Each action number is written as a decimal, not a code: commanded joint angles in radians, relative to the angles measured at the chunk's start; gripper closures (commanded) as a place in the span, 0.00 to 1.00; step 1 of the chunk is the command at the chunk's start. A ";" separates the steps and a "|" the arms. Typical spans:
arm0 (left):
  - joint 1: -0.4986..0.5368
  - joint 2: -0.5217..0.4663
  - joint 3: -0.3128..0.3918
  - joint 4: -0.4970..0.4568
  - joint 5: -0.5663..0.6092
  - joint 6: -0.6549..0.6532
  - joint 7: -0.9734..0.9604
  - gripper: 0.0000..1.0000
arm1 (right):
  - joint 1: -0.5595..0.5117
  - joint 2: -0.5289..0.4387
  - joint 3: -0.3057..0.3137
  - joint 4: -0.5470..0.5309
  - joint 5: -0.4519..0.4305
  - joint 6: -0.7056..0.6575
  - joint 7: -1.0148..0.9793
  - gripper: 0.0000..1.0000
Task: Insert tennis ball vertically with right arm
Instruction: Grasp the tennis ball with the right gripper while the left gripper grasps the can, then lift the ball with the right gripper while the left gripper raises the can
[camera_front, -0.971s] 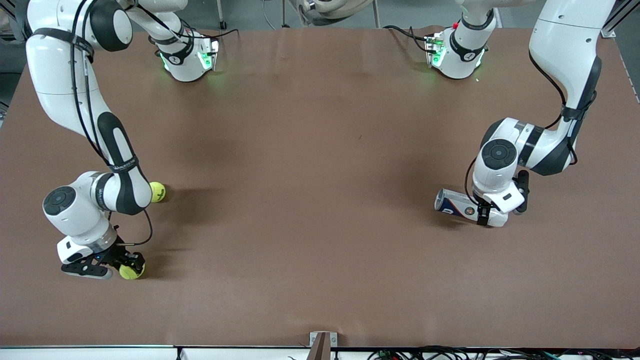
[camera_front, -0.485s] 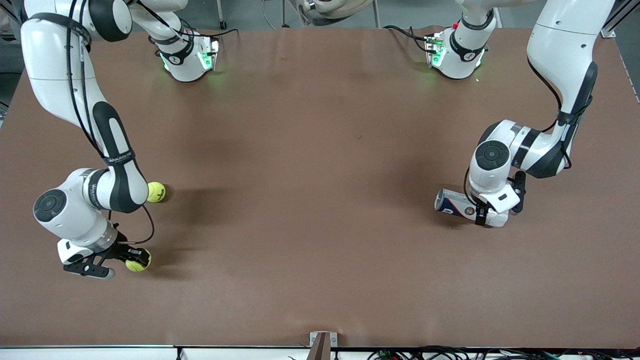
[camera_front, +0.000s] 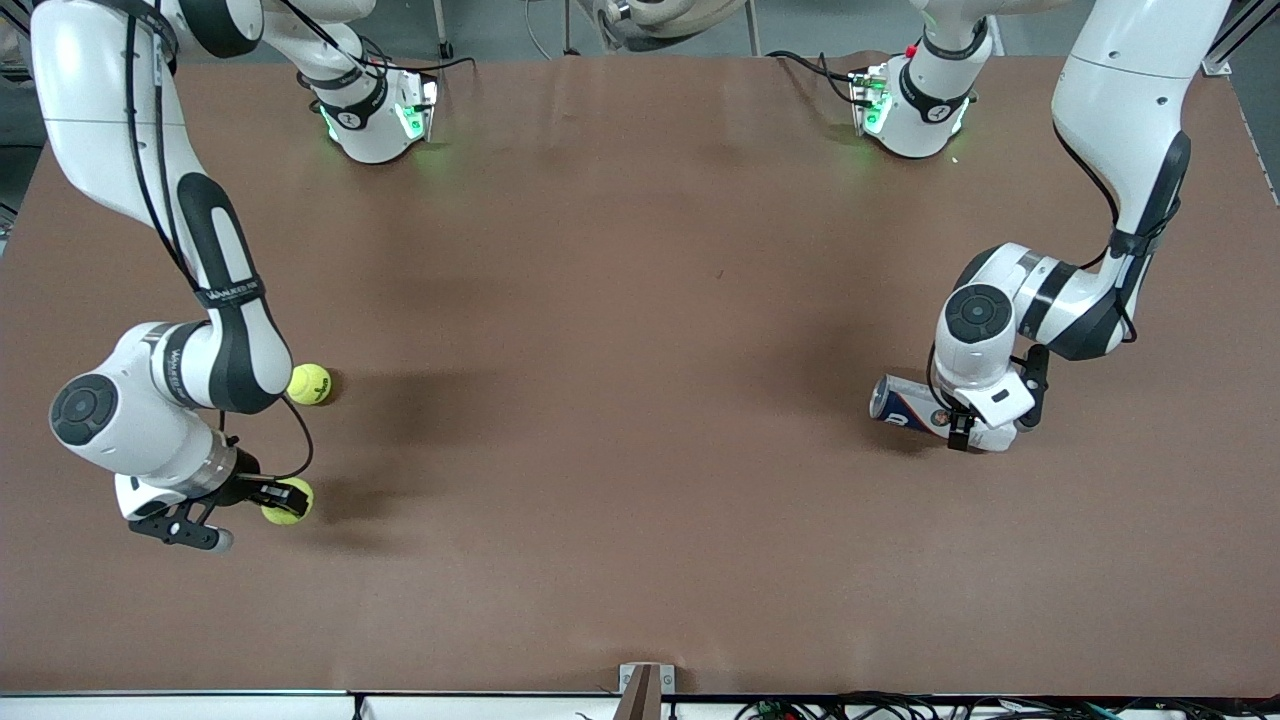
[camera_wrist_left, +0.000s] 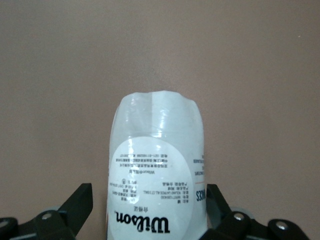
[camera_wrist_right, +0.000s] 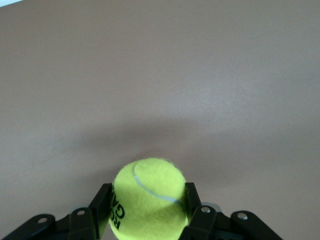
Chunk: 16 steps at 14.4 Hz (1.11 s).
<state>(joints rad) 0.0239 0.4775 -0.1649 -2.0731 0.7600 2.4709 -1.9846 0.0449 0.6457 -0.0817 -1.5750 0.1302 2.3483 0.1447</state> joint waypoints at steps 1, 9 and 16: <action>0.007 0.015 -0.001 0.021 0.031 0.011 -0.023 0.00 | 0.006 -0.060 -0.003 -0.031 0.002 -0.070 0.086 0.98; 0.008 0.053 0.004 0.053 0.032 0.016 -0.049 0.00 | 0.042 -0.179 -0.003 -0.097 0.002 -0.205 0.246 0.98; 0.010 0.070 0.005 0.070 0.047 0.019 -0.050 0.19 | 0.070 -0.322 -0.003 -0.141 0.002 -0.366 0.366 1.00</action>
<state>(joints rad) 0.0274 0.5316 -0.1601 -2.0220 0.7737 2.4756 -2.0091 0.0950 0.3907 -0.0805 -1.6597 0.1302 1.9984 0.4638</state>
